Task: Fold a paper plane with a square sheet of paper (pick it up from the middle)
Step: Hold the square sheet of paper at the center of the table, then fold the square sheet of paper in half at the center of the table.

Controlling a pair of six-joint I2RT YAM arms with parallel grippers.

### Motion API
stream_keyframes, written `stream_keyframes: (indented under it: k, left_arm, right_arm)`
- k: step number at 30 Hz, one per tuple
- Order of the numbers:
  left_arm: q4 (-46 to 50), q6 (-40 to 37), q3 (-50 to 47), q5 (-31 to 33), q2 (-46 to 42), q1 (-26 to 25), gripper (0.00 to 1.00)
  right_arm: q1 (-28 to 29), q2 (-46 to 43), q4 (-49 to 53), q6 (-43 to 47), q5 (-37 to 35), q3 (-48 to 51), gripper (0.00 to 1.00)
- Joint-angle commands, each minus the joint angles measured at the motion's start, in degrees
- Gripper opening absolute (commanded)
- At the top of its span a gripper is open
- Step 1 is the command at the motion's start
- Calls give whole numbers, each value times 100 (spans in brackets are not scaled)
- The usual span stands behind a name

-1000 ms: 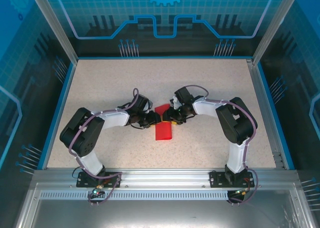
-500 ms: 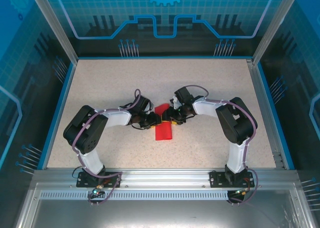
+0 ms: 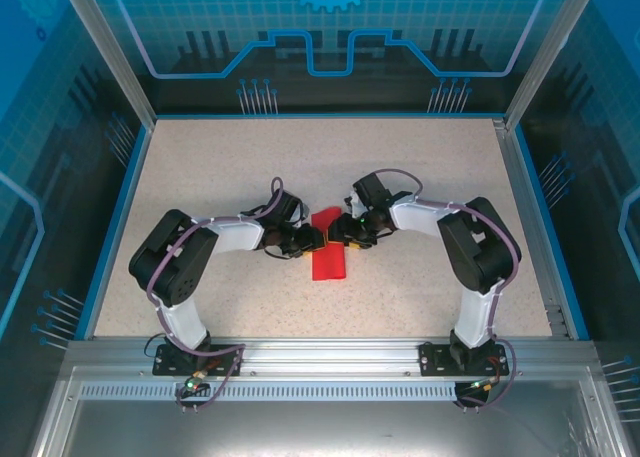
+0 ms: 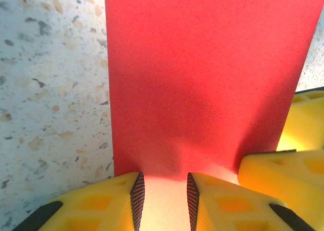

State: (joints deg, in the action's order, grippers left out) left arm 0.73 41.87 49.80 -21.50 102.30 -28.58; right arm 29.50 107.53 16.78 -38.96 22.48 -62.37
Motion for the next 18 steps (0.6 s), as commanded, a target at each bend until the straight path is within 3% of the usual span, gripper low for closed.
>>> stream_keyframes:
  k: [1,8,18]
  left_arm:
    - [133,-137,74,-36,159,-57,32]
    - [155,-150,117,-77,150,-52,32]
    - [166,-140,238,-161,120,-52,33]
  right_arm:
    - [-111,-212,138,111,-37,74,54]
    - [-172,-377,267,221,-15,-9,52]
    - [-144,90,511,429,-97,-416,50]
